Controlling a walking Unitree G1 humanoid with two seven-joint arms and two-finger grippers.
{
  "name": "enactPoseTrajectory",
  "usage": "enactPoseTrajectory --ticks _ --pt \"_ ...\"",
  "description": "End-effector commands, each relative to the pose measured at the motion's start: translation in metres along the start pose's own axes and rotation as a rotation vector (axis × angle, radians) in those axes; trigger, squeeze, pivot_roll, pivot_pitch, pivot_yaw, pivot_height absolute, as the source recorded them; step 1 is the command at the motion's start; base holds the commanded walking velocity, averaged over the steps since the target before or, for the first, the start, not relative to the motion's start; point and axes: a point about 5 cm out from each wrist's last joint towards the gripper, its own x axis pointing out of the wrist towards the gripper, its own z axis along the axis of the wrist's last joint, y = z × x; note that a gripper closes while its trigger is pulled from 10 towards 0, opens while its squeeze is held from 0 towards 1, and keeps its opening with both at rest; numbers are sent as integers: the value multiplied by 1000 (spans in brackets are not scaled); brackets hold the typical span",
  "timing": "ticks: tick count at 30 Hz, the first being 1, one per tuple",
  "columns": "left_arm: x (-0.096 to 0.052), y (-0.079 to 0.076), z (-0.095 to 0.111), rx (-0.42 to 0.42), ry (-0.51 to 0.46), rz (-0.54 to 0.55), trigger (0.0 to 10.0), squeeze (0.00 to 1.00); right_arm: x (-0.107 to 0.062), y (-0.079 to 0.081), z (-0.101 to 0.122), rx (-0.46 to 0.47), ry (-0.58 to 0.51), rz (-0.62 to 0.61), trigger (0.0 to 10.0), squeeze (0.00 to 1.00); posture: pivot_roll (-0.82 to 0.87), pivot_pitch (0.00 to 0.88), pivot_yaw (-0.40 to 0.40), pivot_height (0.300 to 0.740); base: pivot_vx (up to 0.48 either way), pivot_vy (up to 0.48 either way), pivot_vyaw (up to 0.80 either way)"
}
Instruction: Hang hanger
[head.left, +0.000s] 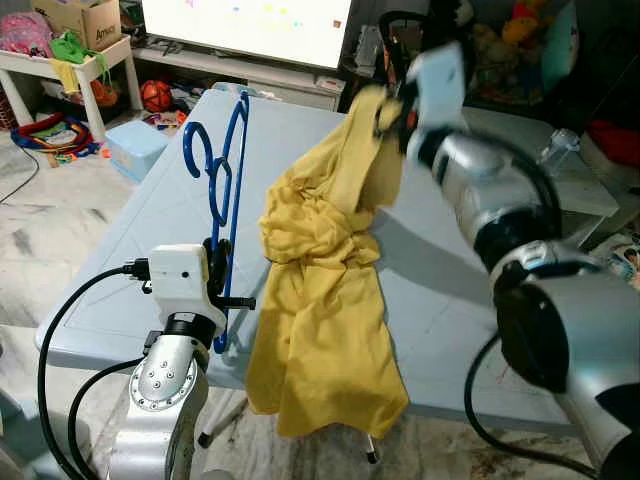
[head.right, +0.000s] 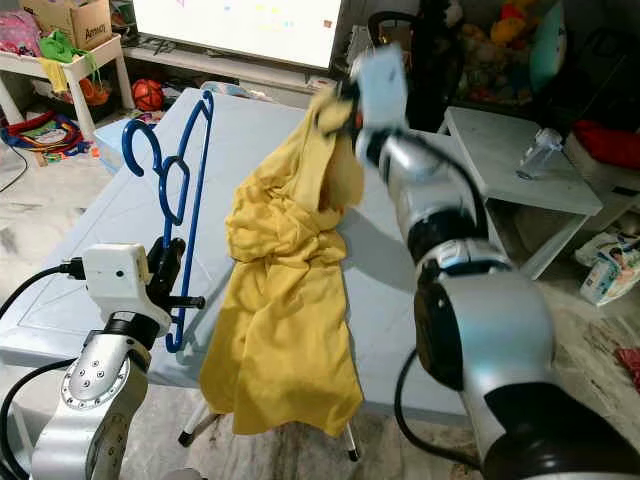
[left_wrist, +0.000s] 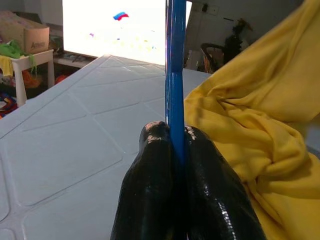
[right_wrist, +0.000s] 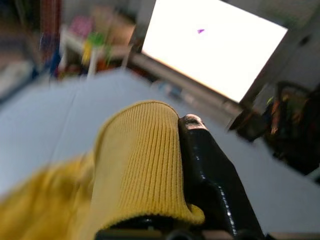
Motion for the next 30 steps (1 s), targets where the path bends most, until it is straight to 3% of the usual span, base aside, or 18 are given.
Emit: enactPoseTrajectory --ticks 1,8,12,16,20,22,25,30 --pt "-2 -3 -10 -2 49 -17 10000 0 -5 -8 0 -31 2 15 10000 1000 220 0 -150 740 0 0 0" --pt "0 0 -14 -2 67 -32 10000 0 -34 -13 -59 88 83 62 10000 1000 195 0 -107 740 0 0 0" --pt "2 1 -14 0 72 -40 10000 0 -44 -12 -74 59 131 117 10000 1000 188 0 -96 740 0 0 0" --pt "7 1 -14 8 75 -65 10000 0 -65 -5 -99 -26 251 296 10000 1000 182 0 -88 740 0 0 0" --pt "8 3 -15 7 77 -65 10000 0 -74 -2 -107 -43 303 375 10000 1000 187 0 -95 740 0 0 0" --pt "7 4 -16 4 79 -58 10000 0 -88 -1 -112 -85 355 488 10000 1000 190 0 -101 740 0 0 0" --pt "3 4 -18 0 83 -43 10000 0 -101 -2 -111 -50 380 589 10000 1000 196 0 -108 740 0 0 0" --pt "0 6 -19 8 84 -32 10000 0 -116 -5 -113 -37 415 634 10000 1000 198 0 -107 740 0 0 0"
